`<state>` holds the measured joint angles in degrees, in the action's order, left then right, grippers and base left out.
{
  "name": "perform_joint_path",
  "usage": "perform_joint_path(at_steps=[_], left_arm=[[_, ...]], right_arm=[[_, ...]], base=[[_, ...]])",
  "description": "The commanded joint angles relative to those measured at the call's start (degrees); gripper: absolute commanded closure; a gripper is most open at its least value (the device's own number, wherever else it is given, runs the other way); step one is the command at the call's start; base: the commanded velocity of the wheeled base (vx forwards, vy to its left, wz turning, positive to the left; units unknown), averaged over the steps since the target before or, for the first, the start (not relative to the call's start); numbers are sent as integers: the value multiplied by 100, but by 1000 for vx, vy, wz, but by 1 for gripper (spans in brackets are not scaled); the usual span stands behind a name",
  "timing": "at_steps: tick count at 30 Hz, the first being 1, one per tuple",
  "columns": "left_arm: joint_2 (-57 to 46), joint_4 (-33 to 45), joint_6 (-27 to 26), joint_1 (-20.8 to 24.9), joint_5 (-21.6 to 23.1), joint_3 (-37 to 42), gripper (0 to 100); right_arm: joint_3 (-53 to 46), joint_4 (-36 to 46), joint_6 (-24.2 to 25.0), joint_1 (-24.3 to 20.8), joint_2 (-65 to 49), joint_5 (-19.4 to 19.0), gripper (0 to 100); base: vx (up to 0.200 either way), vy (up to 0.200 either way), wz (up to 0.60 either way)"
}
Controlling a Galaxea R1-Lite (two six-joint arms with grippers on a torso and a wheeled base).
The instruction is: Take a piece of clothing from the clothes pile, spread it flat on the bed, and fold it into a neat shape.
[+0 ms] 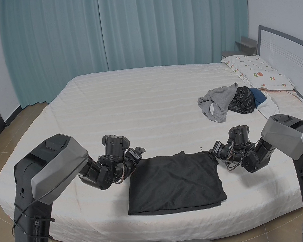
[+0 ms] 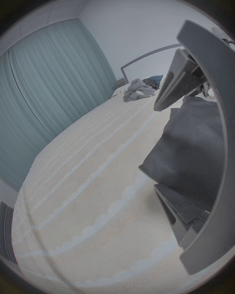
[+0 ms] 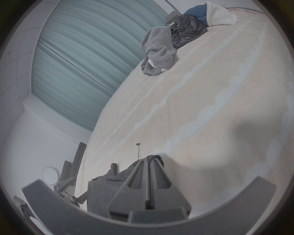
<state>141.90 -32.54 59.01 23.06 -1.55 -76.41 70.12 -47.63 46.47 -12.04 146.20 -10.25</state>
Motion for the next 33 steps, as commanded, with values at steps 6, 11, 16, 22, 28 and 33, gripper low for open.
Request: perform_joint_path(at_steps=[6,11,16,22,28,33], left_arm=[[330,19,5,40,-320,-322,100],[418,19,5,40,-540,-401,100],[418,11,14,23,-654,-401,100],[418,-7,40,14,-856,-392,100],[409,2,40,14,-873,-392,100],[409,11,40,14,-873,-383,100]], right_arm=[[-34,-45,2,-17,-30,23,100],[-7,-54,2,-8,-30,23,100],[46,-54,2,18,-39,102,100],[72,-45,-6,53,-13,155,100],[72,-45,-6,62,5,155,100],[72,-45,-6,62,5,155,100]], base=[[0,0,0],[0,0,0],[0,0,0],[0,0,0],[0,0,0],[0,0,0]])
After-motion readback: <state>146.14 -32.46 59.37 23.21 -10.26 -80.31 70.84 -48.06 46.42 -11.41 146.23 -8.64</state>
